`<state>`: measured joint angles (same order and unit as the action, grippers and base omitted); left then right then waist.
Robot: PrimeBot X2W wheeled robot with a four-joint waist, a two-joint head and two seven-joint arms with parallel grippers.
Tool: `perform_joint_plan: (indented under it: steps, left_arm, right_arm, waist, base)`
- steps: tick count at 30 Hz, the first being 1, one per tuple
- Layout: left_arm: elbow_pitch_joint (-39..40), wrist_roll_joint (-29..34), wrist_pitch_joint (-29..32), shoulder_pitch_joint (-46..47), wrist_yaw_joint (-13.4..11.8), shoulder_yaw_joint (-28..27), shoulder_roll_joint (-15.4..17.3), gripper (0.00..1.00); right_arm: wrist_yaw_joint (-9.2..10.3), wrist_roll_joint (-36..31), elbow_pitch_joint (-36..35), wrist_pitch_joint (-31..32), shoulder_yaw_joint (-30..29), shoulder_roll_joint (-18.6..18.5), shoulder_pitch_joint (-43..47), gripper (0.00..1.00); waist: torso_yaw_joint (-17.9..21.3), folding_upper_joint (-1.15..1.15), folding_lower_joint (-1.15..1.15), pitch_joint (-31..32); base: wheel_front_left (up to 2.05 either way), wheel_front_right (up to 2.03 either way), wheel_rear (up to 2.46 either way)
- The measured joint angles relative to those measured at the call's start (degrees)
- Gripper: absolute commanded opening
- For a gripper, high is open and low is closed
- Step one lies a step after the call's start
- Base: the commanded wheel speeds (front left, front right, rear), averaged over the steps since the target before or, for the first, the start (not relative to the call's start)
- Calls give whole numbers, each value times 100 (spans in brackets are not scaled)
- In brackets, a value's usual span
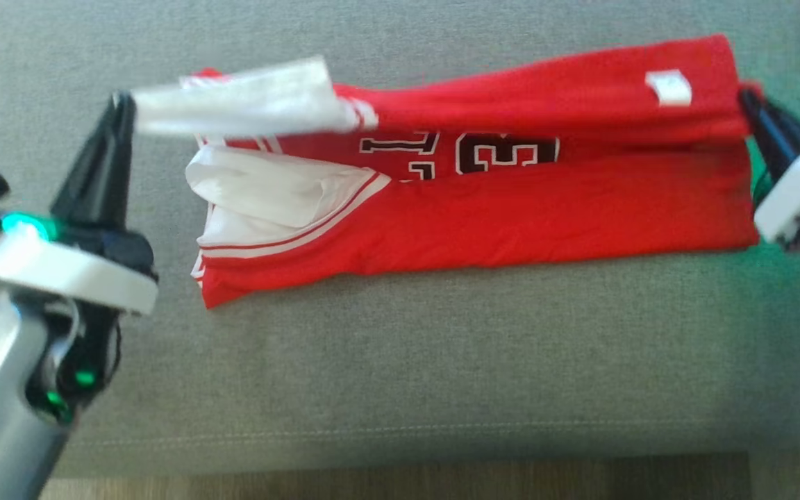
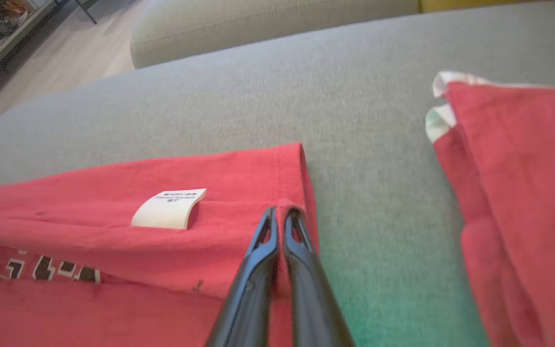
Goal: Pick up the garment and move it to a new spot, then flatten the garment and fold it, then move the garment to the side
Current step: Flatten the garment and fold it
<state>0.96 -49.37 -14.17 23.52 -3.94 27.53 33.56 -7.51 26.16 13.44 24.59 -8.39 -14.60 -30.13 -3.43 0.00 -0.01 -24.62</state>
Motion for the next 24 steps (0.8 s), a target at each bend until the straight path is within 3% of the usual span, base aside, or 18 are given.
perform_joint_plan:
  steps: [7, 14, 15, 16, 17, 18, 19, 24]
  left_arm:
    - [-107, -122, 4, -487, -62, 221, -114, 0]
    - [-584, -53, 20, -542, -116, 446, -276, 0]
    - [-656, -53, 36, -543, -120, 494, -310, 0]
    - [-711, -38, 55, -547, -166, 534, -342, 29]
    - [-766, 14, 71, -552, -212, 577, -368, 48]
    - [-816, 43, 101, -559, -222, 613, -392, 80]
    - [-867, 40, 125, -576, -286, 644, -430, 100]
    - [-931, 210, 137, -763, -719, 703, -630, 100]
  right_arm:
    - [0, -63, -288, 291, -315, 204, 701, 0]
    - [0, -169, -300, 312, -385, 388, 803, 0]
    - [0, -183, -286, 290, -372, 403, 816, 11]
    - [0, -200, -268, 266, -359, 424, 835, 37]
    - [0, -211, -242, 244, -353, 458, 855, 61]
    - [0, -242, -199, 194, -355, 502, 861, 98]
    - [0, -298, -166, 137, -355, 544, 867, 100]
    - [0, -355, -77, -193, -387, 767, 960, 100]
  waist:
    - [-65, 0, 0, 18]
    - [-25, 0, 1, 66]
    - [-14, 0, 1, 89]
    - [-1, 0, 1, 117]
    - [12, 0, 1, 152]
    - [23, 0, 1, 190]
    - [35, 0, 1, 234]
    - [78, 0, 0, 497]
  base:
    - [0, 0, 0]
    - [0, 0, 0]
    - [0, 0, 0]
    - [0, 0, 0]
    - [0, 0, 0]
    - [0, 0, 0]
    - [0, 0, 0]
    - [0, 0, 0]
